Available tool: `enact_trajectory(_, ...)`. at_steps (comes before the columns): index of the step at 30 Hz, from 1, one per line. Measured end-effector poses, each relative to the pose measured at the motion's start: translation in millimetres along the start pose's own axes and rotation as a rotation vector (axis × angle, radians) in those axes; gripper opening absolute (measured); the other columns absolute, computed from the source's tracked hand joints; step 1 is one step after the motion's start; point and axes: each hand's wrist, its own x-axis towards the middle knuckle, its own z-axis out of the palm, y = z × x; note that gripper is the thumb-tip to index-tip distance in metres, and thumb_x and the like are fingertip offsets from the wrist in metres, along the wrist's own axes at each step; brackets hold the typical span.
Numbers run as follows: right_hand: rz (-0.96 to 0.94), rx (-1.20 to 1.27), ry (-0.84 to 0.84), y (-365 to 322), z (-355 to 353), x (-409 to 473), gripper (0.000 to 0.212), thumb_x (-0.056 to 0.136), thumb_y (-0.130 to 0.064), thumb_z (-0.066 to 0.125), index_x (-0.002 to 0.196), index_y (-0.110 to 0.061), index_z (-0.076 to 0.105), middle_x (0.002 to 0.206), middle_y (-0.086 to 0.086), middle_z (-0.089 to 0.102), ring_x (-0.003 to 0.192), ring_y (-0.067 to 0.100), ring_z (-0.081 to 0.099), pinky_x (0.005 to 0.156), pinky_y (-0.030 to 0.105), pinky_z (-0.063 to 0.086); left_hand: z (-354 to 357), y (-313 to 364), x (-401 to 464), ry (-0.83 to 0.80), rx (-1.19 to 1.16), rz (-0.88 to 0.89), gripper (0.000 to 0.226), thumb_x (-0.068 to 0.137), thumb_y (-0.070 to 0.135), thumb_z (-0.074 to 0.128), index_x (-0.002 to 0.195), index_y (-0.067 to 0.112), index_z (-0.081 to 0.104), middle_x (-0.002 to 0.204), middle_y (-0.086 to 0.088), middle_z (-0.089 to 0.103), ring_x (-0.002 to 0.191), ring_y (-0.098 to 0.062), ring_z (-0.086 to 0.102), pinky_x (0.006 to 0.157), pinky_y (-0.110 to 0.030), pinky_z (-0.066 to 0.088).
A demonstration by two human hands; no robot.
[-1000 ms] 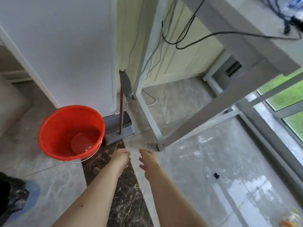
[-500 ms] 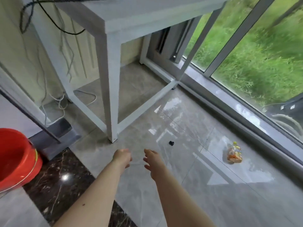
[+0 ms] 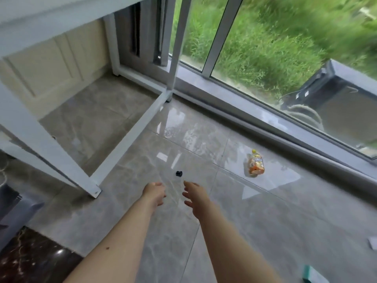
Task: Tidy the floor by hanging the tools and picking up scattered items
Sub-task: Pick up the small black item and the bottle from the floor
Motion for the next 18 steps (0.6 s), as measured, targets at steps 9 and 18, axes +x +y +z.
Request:
enact_trajectory(9,0.047,0.120,0.076,-60,17,79,0.032,0.095,-0.019,0.049,0.126,-0.008,0.052,0.138,0.020,0.051,0.131,0.034,0.047,0.109,0.045,0.039,4,71,90,-0.022,0.200,0.021,0.044,0.095,0.012,0.048,0.138,0.006,0.041,0.109,-0.012,0.055,0.097,-0.023,0.055,0.072,-0.029,0.047)
enact_trajectory(18,0.123,0.178,0.099,-54,-8,128,0.028,0.097,-0.019,0.047,0.119,-0.004,0.053,0.135,0.025,0.051,0.131,0.036,0.046,0.109,0.046,0.039,44,64,135,-0.021,0.304,-0.013,0.043,0.093,0.013,0.054,0.134,0.006,0.046,0.132,-0.020,0.055,0.120,-0.032,0.056,0.102,-0.039,0.044)
